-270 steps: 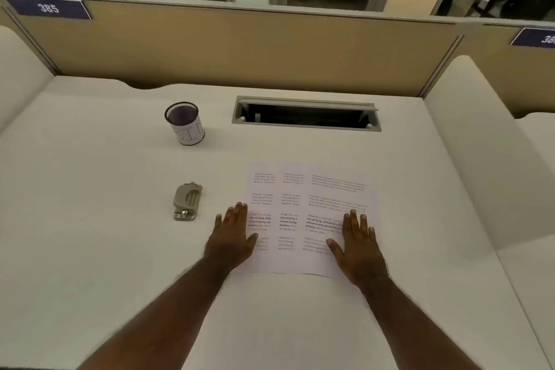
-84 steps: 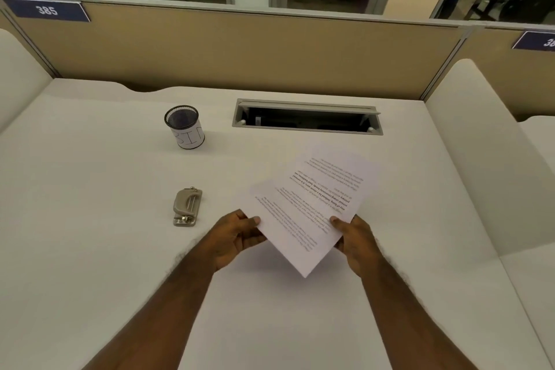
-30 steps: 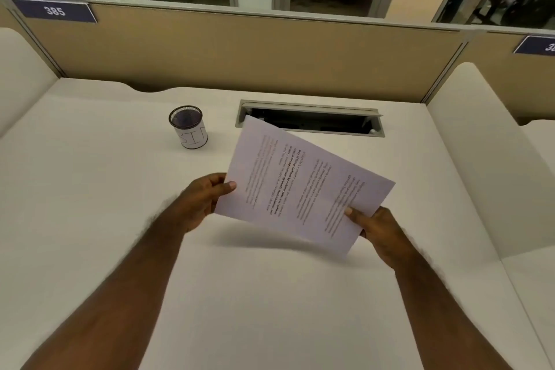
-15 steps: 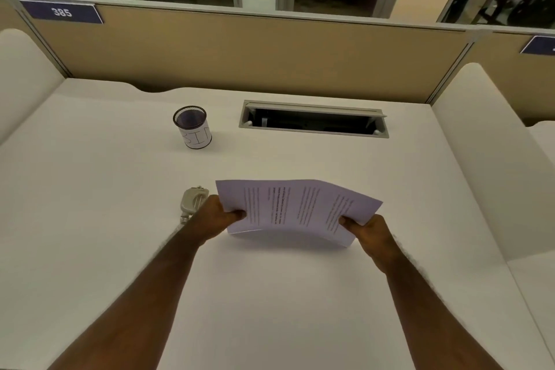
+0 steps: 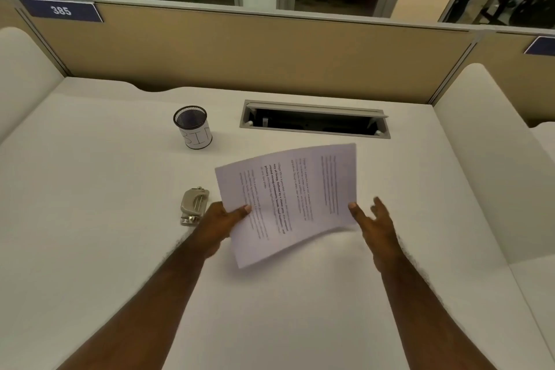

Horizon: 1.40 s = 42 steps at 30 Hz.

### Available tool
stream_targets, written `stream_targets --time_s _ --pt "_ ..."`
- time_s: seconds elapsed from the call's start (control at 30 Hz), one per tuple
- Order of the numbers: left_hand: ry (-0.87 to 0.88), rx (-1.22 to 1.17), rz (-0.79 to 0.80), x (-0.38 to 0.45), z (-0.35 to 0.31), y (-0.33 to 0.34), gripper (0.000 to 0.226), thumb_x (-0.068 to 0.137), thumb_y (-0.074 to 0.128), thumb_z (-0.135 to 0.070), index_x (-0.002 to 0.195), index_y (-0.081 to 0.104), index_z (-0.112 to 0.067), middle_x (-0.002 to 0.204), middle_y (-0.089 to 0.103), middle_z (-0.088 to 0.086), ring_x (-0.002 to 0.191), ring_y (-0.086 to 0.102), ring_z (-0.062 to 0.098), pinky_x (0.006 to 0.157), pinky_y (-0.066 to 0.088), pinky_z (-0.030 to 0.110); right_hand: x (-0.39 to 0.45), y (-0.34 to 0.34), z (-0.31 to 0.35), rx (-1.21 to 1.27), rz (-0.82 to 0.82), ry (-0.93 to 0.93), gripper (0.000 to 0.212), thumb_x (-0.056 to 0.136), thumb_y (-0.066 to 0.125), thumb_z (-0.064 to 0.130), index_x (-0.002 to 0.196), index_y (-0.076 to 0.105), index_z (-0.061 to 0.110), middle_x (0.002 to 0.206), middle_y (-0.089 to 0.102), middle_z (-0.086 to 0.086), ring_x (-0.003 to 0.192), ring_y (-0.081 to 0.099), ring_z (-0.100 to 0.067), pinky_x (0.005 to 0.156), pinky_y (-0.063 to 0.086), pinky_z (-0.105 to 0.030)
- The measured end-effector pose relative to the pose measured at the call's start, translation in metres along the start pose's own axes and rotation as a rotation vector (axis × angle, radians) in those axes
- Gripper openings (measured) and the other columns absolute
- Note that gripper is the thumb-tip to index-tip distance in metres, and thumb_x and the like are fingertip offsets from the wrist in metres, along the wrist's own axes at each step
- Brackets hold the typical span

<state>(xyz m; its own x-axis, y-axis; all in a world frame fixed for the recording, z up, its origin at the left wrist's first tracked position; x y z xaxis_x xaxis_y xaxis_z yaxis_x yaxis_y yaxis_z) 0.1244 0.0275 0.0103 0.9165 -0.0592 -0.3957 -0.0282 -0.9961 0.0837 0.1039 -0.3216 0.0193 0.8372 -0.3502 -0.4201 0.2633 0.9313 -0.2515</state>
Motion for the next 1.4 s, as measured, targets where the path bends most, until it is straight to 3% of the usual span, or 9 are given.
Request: stream_targets --time_s 0.17,0.27,0.43,0.6,0.73,0.87,1.0,1.3,1.4 --pt "-0.208 -0.416 -0.121 -0.023 0.05 0.033 0.027 0.091 0.061 -0.006 0.117 0.062 -0.015 0.108 0.074 0.006 0.098 0.069 0.025 0.074 0.059 0.038 -0.022 0.048 -0.047 0.119 0.231 0.367 0.085 0.08 0.066 0.057 0.148 0.032 0.019 0.143 0.049 -0.008 0.121 0.054 -0.031 0.097 0.048 -0.049" --pt "-0.238 -0.527 -0.135 -0.037 0.069 0.054 0.025 0.091 0.059 -0.003 0.11 0.064 -0.018 0.098 0.078 0.001 0.088 0.073 0.019 0.064 0.061 0.032 -0.022 0.072 -0.039 0.244 0.328 0.306 0.039 0.091 0.063 0.025 0.129 0.057 0.017 0.115 0.069 -0.01 0.097 0.067 -0.029 0.076 0.058 -0.041" --pt "-0.334 -0.496 -0.03 -0.051 0.092 0.067 0.033 0.087 0.062 0.001 0.119 0.062 -0.008 0.109 0.075 0.012 0.096 0.072 0.027 0.075 0.062 0.039 -0.002 0.068 -0.03 0.201 0.231 0.189 0.029 0.095 0.054 0.004 0.121 0.059 0.016 0.111 0.068 -0.006 0.095 0.066 -0.024 0.067 0.057 -0.036" --pt "-0.381 -0.17 0.025 -0.049 0.083 0.014 0.025 0.09 0.064 -0.024 0.108 0.068 -0.007 0.099 0.075 0.014 0.079 0.071 0.025 0.068 0.06 0.036 0.019 0.059 -0.026 0.053 0.211 0.11 0.024 0.094 0.057 0.007 0.114 0.061 0.019 0.097 0.07 -0.001 0.083 0.069 -0.018 0.06 0.058 -0.032" --pt "-0.154 0.241 -0.401 -0.024 0.036 -0.092 0.016 0.087 0.064 -0.025 0.078 0.071 -0.014 0.086 0.073 0.018 0.051 0.061 0.018 0.051 0.048 0.025 0.033 0.057 -0.032 0.009 0.183 0.113 0.016 0.092 0.061 0.009 0.107 0.064 0.016 0.094 0.071 -0.003 0.076 0.069 -0.018 0.053 0.057 -0.029" --pt "0.011 0.687 -0.705 -0.006 -0.01 -0.152 0.024 0.085 0.063 -0.031 0.103 0.07 -0.017 0.105 0.071 0.009 0.1 0.064 0.028 0.088 0.047 0.037 0.039 0.066 -0.042 -0.023 0.19 0.114 0.007 0.09 0.064 0.013 0.096 0.067 0.015 0.102 0.072 -0.013 0.088 0.07 -0.033 0.076 0.059 -0.049" --pt "-0.251 0.799 -0.512 0.029 0.018 -0.159 0.043 0.09 0.056 -0.041 0.112 0.067 -0.006 0.119 0.062 0.025 0.113 0.058 0.041 0.101 0.046 0.046 0.036 0.074 -0.054 0.003 0.198 0.152 0.01 0.09 0.065 0.017 0.099 0.067 0.013 0.101 0.073 -0.013 0.092 0.07 -0.035 0.08 0.058 -0.052" --pt "-0.188 0.487 -0.456 0.042 0.015 -0.145 0.021 0.089 0.063 -0.018 0.071 0.062 -0.006 0.079 0.059 0.012 0.076 0.053 0.024 0.07 0.039 0.031 0.041 0.075 -0.058 0.047 0.216 0.144 0.004 0.089 0.066 0.016 0.091 0.069 0.018 0.091 0.074 -0.009 0.075 0.071 -0.025 0.062 0.06 -0.036" --pt "-0.186 0.342 -0.405 0.041 0.02 -0.128 0.01 0.088 0.067 -0.015 0.084 0.066 -0.006 0.085 0.061 0.013 0.079 0.057 0.024 0.075 0.049 0.038 0.041 0.076 -0.06 0.063 0.229 0.147 0.006 0.089 0.066 0.016 0.095 0.069 0.016 0.092 0.074 -0.01 0.078 0.07 -0.027 0.067 0.06 -0.039"
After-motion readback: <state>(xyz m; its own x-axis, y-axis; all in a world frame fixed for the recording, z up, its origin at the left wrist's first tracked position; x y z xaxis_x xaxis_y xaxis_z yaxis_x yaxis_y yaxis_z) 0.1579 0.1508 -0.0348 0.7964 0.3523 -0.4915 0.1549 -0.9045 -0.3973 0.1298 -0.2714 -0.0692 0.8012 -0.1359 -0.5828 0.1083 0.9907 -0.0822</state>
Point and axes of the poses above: each hand's wrist, its own x-axis towards the middle knuckle, its own y-axis out of the palm, z = x × y, the point moved 10 cm from there along x, towards the middle knuckle
